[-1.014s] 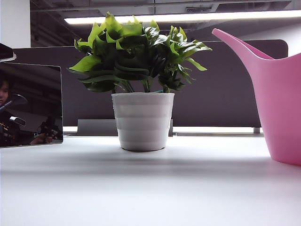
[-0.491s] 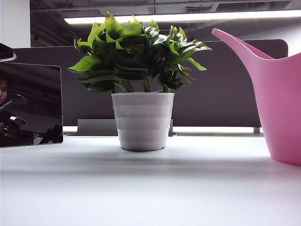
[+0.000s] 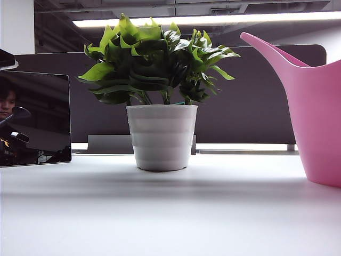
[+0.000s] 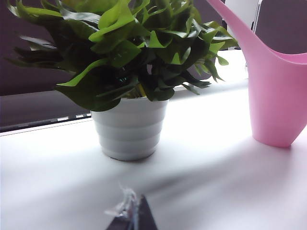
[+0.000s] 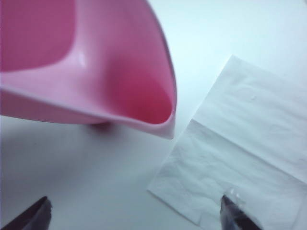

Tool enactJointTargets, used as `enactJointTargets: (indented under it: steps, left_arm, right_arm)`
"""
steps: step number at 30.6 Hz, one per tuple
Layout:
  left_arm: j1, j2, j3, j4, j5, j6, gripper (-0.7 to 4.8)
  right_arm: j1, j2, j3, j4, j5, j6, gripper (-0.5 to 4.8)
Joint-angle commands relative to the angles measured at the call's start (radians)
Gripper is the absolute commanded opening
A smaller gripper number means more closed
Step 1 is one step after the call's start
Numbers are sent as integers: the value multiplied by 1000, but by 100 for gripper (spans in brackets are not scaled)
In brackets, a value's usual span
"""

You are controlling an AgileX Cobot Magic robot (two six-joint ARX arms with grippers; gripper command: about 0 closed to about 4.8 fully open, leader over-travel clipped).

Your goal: Pick up the watering can from the table, water the potted plant, and put the can back.

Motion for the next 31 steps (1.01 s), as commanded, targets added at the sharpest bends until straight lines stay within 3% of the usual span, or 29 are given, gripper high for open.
enactJointTargets:
  steps: [1, 18, 31]
  left_arm:
    - [0, 1, 1, 13, 0, 8, -5]
    - [0, 1, 1, 13, 0, 8, -5]
    - [0, 1, 1, 13, 0, 8, -5]
  right_arm:
    - [2, 27, -21, 61, 27, -8, 479]
    - [2, 109, -100, 315, 166, -154, 479]
    - [2, 208, -100, 415, 231, -154, 479]
